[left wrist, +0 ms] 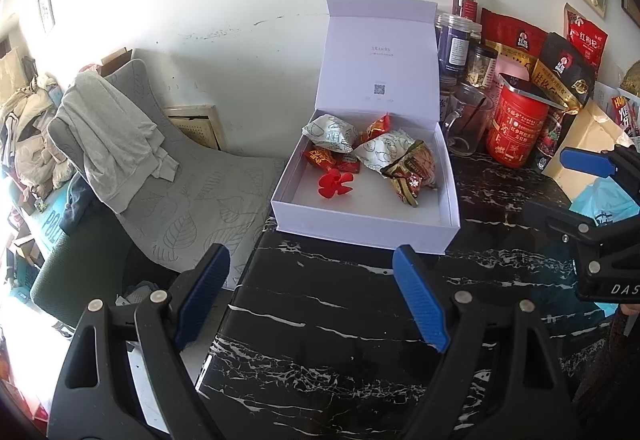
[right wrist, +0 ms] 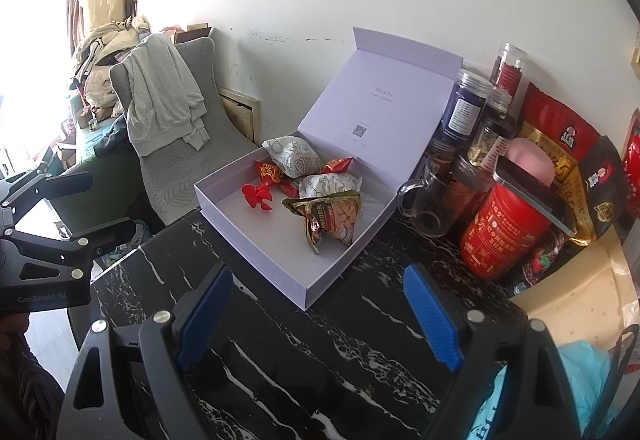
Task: Organize objects
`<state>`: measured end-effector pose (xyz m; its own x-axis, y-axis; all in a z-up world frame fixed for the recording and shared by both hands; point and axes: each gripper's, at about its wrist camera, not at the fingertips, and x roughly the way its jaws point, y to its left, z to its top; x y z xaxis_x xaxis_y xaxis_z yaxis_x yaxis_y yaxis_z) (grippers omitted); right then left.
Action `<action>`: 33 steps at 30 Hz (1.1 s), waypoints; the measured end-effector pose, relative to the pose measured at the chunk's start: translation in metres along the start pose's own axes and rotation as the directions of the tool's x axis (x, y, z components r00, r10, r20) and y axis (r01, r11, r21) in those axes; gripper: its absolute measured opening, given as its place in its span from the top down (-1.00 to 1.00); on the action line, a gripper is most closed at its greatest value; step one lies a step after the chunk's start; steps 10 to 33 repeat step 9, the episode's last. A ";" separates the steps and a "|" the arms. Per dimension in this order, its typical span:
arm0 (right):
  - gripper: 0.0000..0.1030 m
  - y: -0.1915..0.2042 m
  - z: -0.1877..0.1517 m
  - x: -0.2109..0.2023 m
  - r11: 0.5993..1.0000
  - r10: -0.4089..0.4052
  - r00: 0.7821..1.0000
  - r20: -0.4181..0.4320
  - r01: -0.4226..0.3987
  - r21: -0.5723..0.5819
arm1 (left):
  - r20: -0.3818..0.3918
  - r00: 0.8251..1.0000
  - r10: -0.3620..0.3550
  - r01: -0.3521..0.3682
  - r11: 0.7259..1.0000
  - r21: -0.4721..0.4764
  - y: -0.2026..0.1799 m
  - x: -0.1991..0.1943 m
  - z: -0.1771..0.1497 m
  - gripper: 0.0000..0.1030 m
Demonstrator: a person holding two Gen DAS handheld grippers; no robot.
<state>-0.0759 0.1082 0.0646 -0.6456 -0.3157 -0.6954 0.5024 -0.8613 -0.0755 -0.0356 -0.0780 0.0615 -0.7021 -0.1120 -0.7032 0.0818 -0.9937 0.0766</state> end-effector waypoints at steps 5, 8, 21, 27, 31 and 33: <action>-0.72 0.003 -0.002 0.002 1.000 -0.011 1.000 -0.009 0.011 0.001 | 0.005 1.000 -0.020 0.020 1.000 0.000 0.003 0.000 -0.003 -0.62; -0.71 0.005 -0.007 0.004 1.000 -0.011 1.000 -0.018 0.012 0.026 | 0.015 1.000 -0.026 0.026 1.000 0.008 0.003 -0.001 -0.008 -0.62; -0.72 0.006 -0.010 0.004 0.999 -0.008 1.000 -0.018 0.009 0.037 | 0.017 0.999 -0.031 0.031 0.999 0.009 0.003 -0.001 -0.009 -0.62; -0.72 0.006 -0.010 0.004 0.999 -0.008 1.000 -0.018 0.009 0.037 | 0.017 0.999 -0.031 0.031 0.999 0.009 0.003 -0.001 -0.009 -0.62; -0.72 0.006 -0.010 0.004 0.999 -0.008 1.000 -0.018 0.009 0.037 | 0.017 0.999 -0.031 0.031 0.999 0.009 0.003 -0.001 -0.009 -0.62; -0.72 0.006 -0.010 0.004 0.999 -0.008 1.000 -0.018 0.009 0.037 | 0.017 0.999 -0.031 0.031 0.999 0.009 0.003 -0.001 -0.009 -0.62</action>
